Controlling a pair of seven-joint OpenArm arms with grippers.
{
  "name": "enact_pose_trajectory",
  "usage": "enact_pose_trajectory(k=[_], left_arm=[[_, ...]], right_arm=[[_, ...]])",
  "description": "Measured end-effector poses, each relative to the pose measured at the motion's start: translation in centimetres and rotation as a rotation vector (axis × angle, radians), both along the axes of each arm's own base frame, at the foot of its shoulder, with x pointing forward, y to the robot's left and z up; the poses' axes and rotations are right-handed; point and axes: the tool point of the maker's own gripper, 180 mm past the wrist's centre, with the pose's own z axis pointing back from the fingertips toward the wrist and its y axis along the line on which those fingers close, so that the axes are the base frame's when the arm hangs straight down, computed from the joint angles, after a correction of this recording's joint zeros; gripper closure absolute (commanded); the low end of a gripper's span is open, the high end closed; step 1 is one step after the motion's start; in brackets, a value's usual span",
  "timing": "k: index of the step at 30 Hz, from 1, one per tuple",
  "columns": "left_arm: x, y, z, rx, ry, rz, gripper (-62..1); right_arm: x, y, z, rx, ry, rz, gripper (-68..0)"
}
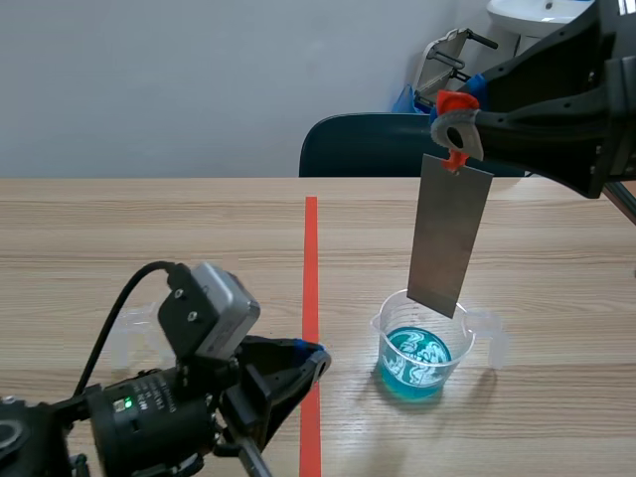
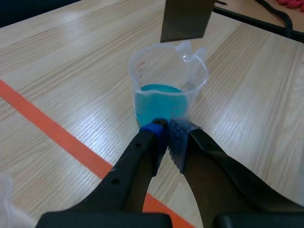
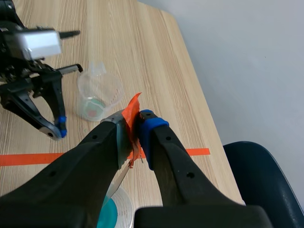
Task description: Do the redox reaction experiment
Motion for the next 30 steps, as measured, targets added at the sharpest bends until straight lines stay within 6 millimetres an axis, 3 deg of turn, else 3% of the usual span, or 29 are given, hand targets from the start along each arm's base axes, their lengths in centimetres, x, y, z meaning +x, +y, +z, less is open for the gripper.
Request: enact_pose_trajectory(k=[2, 4, 9, 11, 30], left_arm=[[-0.7, 0.4, 0.7, -0.016, -0.006, 0.007, -4.9], [-0.9, 0.7, 1.0, -0.017, -0.009, 0.034, -12.5], [-0.7, 1.2, 1.7, -0.028, -0.020, 0.096, -50.0], [-0.5, 1.3, 1.8, -0.026, -0.028, 0.103, -61.3], [-0.6, 1.2, 1.7, -0.012, -0.038, 0.095, -62.3]], right_arm=[[0.0, 0.0, 0.0, 0.000, 0.000, 0.000, -0.8], [0.0, 0.0, 0.0, 0.000, 0.000, 0.000, -0.8], [0.0, 0.0, 0.0, 0.000, 0.000, 0.000, -0.8], [0.0, 0.0, 0.0, 0.000, 0.000, 0.000, -0.8], [0.0, 0.0, 0.0, 0.000, 0.000, 0.000, -0.8]])
